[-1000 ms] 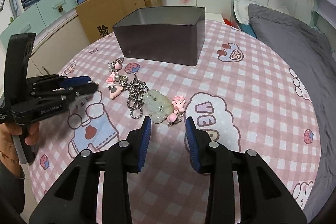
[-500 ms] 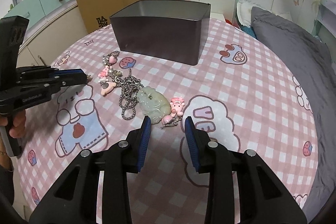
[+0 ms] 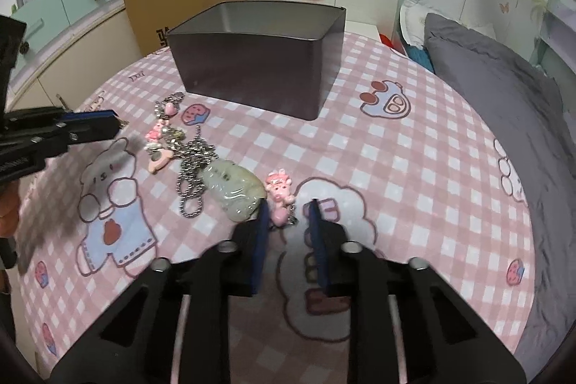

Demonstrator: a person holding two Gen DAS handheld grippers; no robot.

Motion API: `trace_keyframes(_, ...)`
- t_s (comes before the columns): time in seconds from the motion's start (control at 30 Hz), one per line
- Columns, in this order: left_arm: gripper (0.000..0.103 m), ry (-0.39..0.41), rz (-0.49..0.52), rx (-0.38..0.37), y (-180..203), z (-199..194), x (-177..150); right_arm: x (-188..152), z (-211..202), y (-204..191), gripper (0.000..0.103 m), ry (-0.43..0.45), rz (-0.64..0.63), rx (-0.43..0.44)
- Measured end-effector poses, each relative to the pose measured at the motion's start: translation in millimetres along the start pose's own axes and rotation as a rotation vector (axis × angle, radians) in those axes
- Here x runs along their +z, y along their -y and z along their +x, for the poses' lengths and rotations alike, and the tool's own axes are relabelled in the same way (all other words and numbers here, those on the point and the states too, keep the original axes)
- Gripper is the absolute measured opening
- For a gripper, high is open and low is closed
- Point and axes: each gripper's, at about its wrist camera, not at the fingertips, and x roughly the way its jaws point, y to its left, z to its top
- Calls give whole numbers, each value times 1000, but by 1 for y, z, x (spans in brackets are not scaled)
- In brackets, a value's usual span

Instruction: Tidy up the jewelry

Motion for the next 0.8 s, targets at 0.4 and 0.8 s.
trace_keyframes(0.4, 12, 87, 25, -115, 15, -19, 58, 33, -40, 13, 14, 119, 9, 39)
trace_keyframes(0.8, 12, 28, 2, -120, 8, 21, 112, 109, -45, 13, 14, 244, 30, 141)
